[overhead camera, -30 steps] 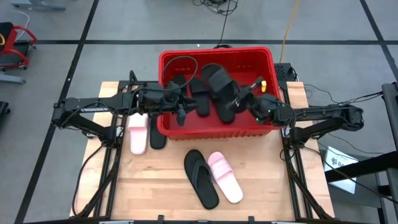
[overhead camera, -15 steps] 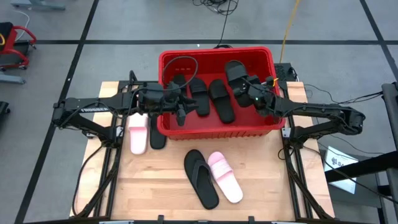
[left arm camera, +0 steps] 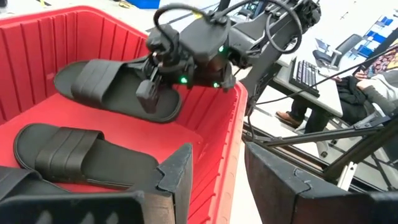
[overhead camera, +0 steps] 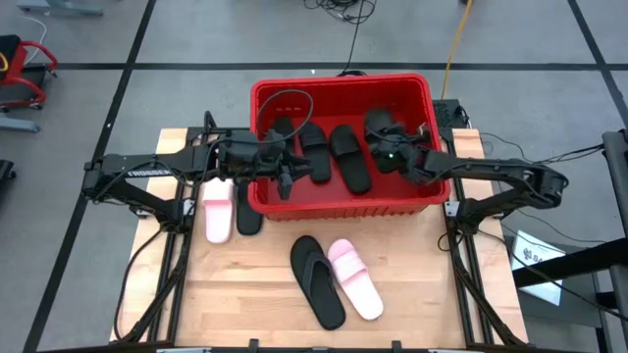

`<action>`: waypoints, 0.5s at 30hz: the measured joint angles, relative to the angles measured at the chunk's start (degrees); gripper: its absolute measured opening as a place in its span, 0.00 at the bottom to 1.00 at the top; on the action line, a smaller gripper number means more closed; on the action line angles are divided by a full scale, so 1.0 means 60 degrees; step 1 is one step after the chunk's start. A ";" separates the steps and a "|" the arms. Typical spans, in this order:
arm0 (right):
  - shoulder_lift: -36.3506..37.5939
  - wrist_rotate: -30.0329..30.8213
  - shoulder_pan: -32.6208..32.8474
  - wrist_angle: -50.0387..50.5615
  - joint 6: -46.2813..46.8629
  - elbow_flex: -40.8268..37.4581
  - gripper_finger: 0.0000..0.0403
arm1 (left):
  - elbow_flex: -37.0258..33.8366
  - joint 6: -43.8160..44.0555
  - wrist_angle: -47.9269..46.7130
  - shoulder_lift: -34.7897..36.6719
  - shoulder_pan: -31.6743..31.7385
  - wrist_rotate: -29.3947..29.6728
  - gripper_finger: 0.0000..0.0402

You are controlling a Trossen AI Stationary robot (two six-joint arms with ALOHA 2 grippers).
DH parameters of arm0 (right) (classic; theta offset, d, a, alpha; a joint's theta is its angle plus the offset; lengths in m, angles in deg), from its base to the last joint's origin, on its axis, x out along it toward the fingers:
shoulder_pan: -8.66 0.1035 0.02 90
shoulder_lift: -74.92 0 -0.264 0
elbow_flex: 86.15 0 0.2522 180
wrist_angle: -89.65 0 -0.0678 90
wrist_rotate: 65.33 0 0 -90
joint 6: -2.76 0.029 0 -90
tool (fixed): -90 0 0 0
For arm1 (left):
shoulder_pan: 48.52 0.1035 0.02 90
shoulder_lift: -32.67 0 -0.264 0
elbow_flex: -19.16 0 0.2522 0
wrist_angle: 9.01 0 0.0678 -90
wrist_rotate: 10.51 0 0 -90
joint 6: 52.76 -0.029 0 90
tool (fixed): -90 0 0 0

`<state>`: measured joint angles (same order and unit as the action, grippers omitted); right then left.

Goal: Pick and place slides into bin
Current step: Put the black slide into the red bin

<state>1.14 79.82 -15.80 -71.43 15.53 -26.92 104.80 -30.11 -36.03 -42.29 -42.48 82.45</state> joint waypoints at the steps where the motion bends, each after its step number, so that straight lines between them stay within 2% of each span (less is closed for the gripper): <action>1: -0.0134 -0.0002 -0.0005 -0.0036 0.0001 0.0000 0.00 | 0.0000 0.0000 -0.0002 0.0000 -0.0002 -0.0002 0.35; 7: -0.0867 -0.0523 -0.0283 -0.0006 -0.0033 0.0000 0.00 | 0.0000 0.0004 -0.0006 0.0000 -0.0003 -0.0006 0.35; 15: -0.1368 -0.0498 -0.0617 -0.0109 -0.0495 0.0000 0.00 | 0.0000 0.0006 -0.0006 0.0000 0.0000 -0.0015 0.35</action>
<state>-7.06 76.83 -19.50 -72.08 12.56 -26.92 104.80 -30.07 -36.07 -42.29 -42.48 82.36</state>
